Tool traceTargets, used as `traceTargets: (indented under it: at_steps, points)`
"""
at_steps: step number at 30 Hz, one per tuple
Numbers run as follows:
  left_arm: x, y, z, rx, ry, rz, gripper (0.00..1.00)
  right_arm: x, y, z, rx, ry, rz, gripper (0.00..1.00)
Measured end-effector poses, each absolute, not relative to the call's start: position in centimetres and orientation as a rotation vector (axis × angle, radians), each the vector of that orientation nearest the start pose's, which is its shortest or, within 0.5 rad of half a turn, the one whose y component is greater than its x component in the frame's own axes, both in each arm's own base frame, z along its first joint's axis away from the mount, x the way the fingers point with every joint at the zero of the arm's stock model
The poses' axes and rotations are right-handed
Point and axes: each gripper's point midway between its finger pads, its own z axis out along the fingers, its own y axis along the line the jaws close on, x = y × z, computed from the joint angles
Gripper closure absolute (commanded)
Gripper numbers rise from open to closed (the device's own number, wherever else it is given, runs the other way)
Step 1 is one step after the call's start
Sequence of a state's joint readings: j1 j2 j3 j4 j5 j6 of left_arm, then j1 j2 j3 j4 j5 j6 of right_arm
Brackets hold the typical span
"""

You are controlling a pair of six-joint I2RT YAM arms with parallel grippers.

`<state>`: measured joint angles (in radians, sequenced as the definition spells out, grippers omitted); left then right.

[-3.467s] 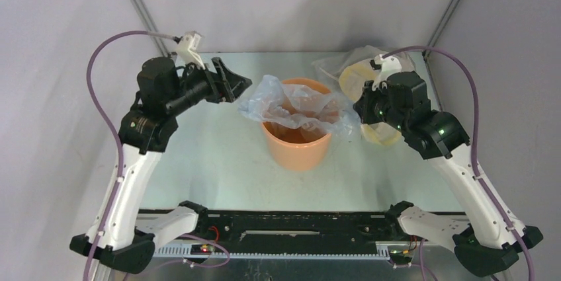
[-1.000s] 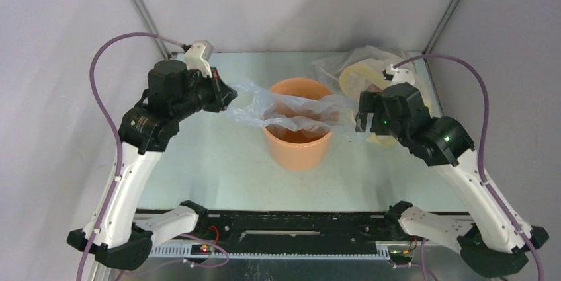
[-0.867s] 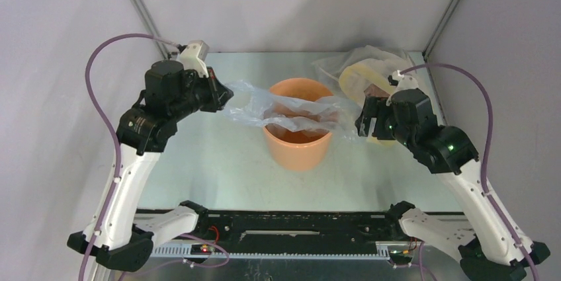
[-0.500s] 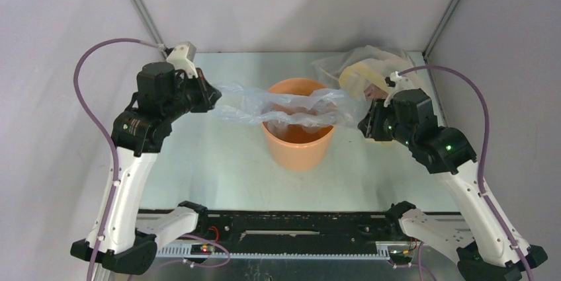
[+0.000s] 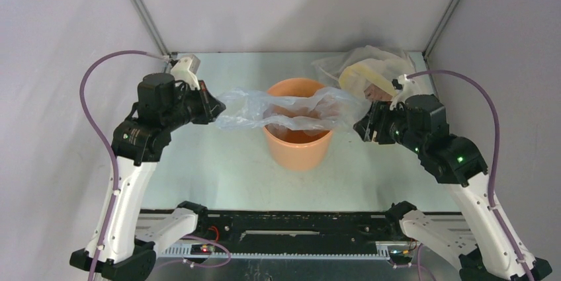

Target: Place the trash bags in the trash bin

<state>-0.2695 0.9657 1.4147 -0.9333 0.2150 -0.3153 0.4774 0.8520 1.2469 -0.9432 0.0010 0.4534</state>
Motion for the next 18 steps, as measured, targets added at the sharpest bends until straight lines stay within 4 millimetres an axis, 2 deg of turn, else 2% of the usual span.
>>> traceTargets:
  at_steps: [3, 5, 7, 8, 9, 10, 14, 18]
  points:
    - [23.7, -12.0, 34.4, 0.096, 2.09, -0.592, 1.0, 21.1, 13.4, 30.1, -0.035, 2.166, 0.57, 0.43]
    - [23.7, -12.0, 34.4, 0.1, 2.09, -0.598, 1.0, 21.7, 13.8, 30.2, -0.033, 2.157, 0.58, 0.49]
    - [23.7, -12.1, 34.4, 0.102, 2.09, -0.602, 1.0, 22.3, 14.1, 30.0, -0.03, 2.155, 0.582, 0.69]
    - [23.6, -12.1, 34.4, 0.104, 2.091, -0.604, 1.0, 22.5, 14.2, 29.8, -0.03, 2.155, 0.581, 0.86]
    - [23.6, -12.1, 34.3, 0.104, 2.091, -0.605, 1.0, 22.6, 14.2, 29.6, -0.028, 2.158, 0.582, 0.97]
    - [23.6, -12.1, 34.3, 0.104, 2.093, -0.605, 1.0, 22.6, 14.3, 29.4, -0.031, 2.16, 0.58, 1.0]
    - [23.1, -12.0, 34.0, 0.102, 2.102, -0.603, 1.0, 22.5, 14.1, 29.4, -0.005, 2.159, 0.584, 1.0]
    - [22.3, -11.7, 34.0, 0.102, 2.1, -0.602, 1.0, 21.7, 12.9, 29.8, 0.016, 2.134, 0.551, 1.0]
